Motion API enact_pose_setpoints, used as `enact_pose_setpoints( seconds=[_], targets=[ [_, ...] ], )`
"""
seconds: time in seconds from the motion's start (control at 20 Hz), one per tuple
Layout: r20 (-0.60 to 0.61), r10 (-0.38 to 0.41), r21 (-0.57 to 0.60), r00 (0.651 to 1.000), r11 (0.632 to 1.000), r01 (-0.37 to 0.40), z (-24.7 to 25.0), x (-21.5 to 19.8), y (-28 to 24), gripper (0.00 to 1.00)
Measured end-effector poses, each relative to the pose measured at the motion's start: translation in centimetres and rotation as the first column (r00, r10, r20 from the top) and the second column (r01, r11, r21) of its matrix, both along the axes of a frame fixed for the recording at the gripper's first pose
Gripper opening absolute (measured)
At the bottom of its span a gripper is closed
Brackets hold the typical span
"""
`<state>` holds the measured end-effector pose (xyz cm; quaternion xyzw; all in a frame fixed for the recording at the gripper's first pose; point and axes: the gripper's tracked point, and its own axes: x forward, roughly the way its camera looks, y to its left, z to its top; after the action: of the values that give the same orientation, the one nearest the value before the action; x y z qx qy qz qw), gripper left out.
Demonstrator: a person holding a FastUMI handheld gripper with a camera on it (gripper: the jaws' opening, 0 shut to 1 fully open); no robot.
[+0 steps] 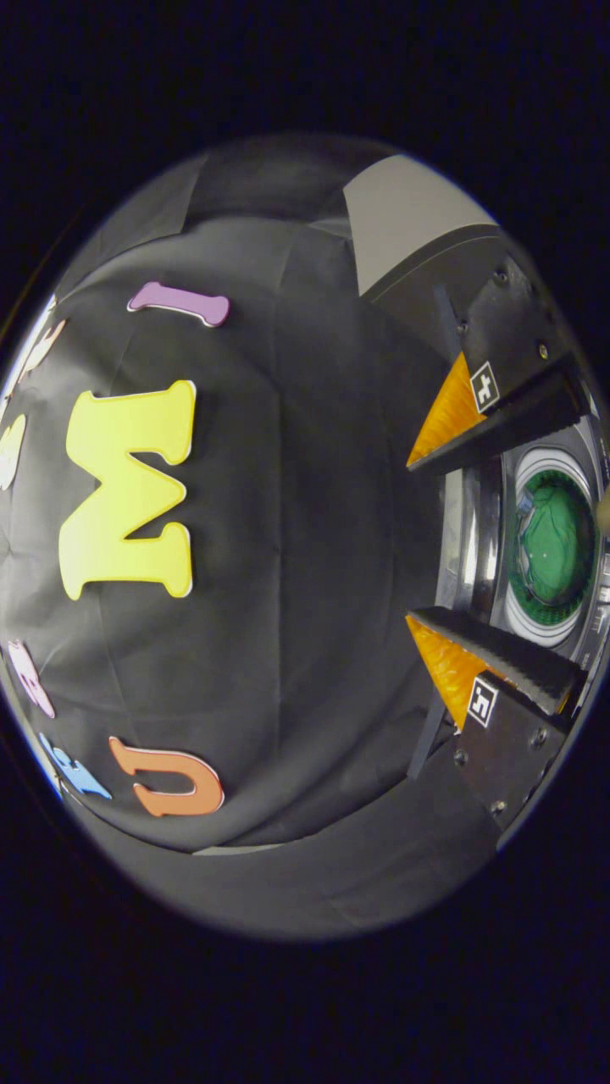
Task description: Put the clothes into the washing machine and then close the washing machine lid.
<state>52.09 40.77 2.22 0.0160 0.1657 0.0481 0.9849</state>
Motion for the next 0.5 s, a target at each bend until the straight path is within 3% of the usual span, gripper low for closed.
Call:
enact_pose_setpoints(
  seconds=[0.5],
  targets=[
    [-0.107,0.038,-0.049,0.994,0.998,-0.043,-4.9,-6.0,0.2,0.98]
  ],
)
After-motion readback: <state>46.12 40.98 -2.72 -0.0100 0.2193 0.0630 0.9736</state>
